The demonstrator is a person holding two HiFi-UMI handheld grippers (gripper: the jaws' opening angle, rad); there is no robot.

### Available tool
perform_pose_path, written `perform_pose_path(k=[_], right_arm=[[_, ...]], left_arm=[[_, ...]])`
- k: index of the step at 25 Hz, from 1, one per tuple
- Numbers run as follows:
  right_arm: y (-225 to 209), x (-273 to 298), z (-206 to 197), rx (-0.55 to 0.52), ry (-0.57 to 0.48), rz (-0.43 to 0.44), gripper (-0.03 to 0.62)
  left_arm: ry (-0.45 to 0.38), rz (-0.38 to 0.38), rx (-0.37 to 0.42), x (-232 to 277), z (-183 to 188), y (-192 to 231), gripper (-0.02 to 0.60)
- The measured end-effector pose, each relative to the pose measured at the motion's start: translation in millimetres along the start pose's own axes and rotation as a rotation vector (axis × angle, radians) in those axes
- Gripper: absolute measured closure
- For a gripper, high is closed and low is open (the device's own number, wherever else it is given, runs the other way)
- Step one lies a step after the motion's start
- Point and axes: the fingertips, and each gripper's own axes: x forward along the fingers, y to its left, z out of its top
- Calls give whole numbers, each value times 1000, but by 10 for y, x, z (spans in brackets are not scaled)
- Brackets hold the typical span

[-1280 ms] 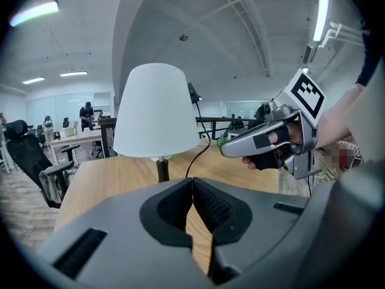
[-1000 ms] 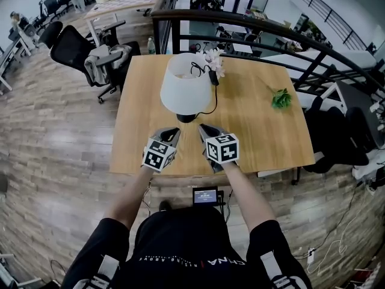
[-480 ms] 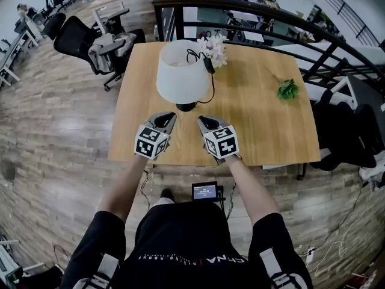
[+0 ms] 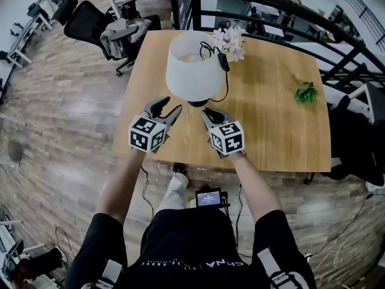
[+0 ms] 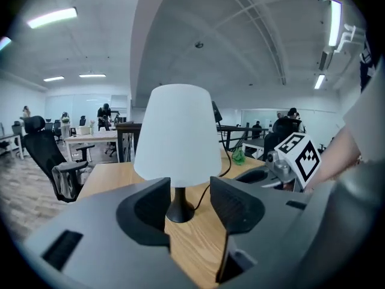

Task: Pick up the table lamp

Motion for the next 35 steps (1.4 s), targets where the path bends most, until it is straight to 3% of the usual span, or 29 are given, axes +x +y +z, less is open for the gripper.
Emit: perform_pose_path(k=[5, 11, 15, 21, 35], right_arm=[[-202, 315, -44, 19, -56, -57, 553], [-267, 655, 77, 0, -172, -59, 477], [-384, 869, 149, -3, -280, -105, 435], [-570, 1171, 279, -115, -379, -155, 391], [-599, 1394, 763, -222, -614, -195, 388]], left_arm=[[-59, -2, -27, 104, 34, 207, 376], [-96, -12, -35, 250, -9, 331, 376], [-96, -50, -22, 323, -63, 312, 376], [-105, -48, -15, 367, -132, 390, 376], [-233, 21, 5, 423, 215, 710, 376]])
